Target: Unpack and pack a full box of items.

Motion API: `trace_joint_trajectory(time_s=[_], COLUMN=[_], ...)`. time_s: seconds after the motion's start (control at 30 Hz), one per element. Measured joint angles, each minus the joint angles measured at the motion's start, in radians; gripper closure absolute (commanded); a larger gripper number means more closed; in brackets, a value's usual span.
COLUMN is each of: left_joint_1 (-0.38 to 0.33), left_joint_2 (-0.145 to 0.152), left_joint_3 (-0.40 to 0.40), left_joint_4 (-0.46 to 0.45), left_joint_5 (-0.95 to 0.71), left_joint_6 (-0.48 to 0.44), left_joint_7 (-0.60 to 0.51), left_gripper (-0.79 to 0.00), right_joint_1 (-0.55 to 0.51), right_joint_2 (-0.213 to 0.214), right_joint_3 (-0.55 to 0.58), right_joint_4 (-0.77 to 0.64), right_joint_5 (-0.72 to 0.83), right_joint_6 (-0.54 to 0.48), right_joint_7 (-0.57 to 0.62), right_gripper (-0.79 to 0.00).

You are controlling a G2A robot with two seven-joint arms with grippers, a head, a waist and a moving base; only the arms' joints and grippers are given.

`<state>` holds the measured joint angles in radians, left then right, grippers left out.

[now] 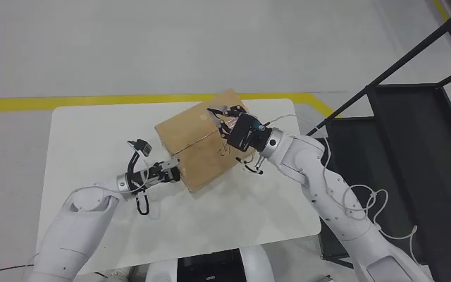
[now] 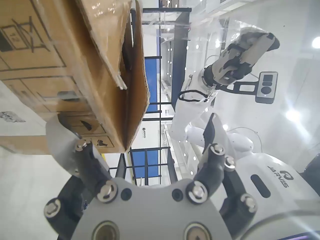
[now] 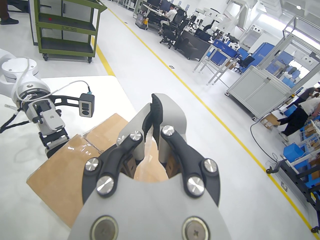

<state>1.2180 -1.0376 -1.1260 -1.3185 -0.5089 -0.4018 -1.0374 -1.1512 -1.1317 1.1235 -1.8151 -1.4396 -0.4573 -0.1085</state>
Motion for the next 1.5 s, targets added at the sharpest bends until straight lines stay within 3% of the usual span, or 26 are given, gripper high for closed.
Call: trace_joint_trajectory(time_s=[0.17, 0.4, 0.43, 0.47, 0.5, 0.53, 0.6, 0.63, 0.67, 0.77, 0.87, 0.93, 1.1, 1.17, 1.5], left_joint_1=[-0.022, -0.016, -0.010, -0.006, -0.002, 0.003, 0.007, 0.008, 0.009, 0.014, 0.014, 0.015, 0.019, 0.022, 0.034], left_joint_2=[0.001, 0.010, 0.012, 0.013, 0.014, 0.014, 0.016, 0.017, 0.017, 0.017, 0.017, 0.017, 0.017, 0.017, 0.019], left_joint_3=[0.014, -0.011, -0.018, -0.023, -0.027, -0.031, -0.034, -0.033, -0.033, -0.032, -0.034, -0.036, -0.038, -0.037, -0.045], left_joint_4=[0.011, -0.035, -0.041, -0.045, -0.049, -0.051, -0.055, -0.058, -0.062, -0.073, -0.077, -0.081, -0.089, -0.104, -0.105], left_joint_5=[0.077, 0.241, 0.258, 0.272, 0.284, 0.293, 0.323, 0.348, 0.361, 0.386, 0.391, 0.390, 0.390, 0.395, 0.411], left_joint_6=[0.012, 0.013, 0.021, 0.031, 0.044, 0.064, 0.101, 0.127, 0.145, 0.188, 0.209, 0.210, 0.201, 0.171, 0.174], left_joint_7=[-0.034, 0.074, 0.093, 0.108, 0.124, 0.145, 0.170, 0.184, 0.193, 0.204, 0.213, 0.217, 0.215, 0.200, 0.205], left_gripper=[-0.785, -0.785, -0.745, -0.610, -0.385, -0.299, -0.197, -0.185, -0.095, 0.000, 0.000, -0.055, -0.080, 0.000, 0.000], right_joint_1=[0.009, 0.025, 0.027, 0.029, 0.030, 0.032, 0.034, 0.035, 0.035, 0.037, 0.037, 0.039, 0.052, 0.056, 0.058], right_joint_2=[-0.002, -0.008, -0.009, -0.009, -0.010, -0.010, -0.011, -0.012, -0.012, -0.013, -0.014, -0.015, -0.017, -0.017, -0.022], right_joint_3=[0.004, -0.005, -0.006, -0.006, -0.006, -0.006, -0.006, -0.006, -0.006, -0.003, -0.001, 0.000, 0.005, 0.008, 0.033], right_joint_4=[0.007, 0.029, 0.031, 0.032, 0.033, 0.035, 0.036, 0.037, 0.037, 0.038, 0.036, 0.035, 0.030, 0.028, 0.026], right_joint_5=[0.002, 0.018, 0.019, 0.019, 0.019, 0.020, 0.020, 0.021, 0.022, 0.024, 0.023, 0.021, 0.012, 0.008, 0.001], right_joint_6=[-0.001, -0.008, -0.008, -0.008, -0.009, -0.009, -0.010, -0.010, -0.011, -0.012, -0.013, -0.014, -0.012, -0.010, 0.046], right_joint_7=[0.008, 0.017, 0.018, 0.018, 0.018, 0.019, 0.021, 0.023, 0.024, 0.026, 0.025, 0.021, 0.003, -0.003, -0.054], right_gripper=[0.000, 0.000, 0.000, 0.000, 0.000, 0.000, 0.000, 0.000, 0.000, 0.000, 0.000, 0.000, 0.000, 0.000, 0.000])
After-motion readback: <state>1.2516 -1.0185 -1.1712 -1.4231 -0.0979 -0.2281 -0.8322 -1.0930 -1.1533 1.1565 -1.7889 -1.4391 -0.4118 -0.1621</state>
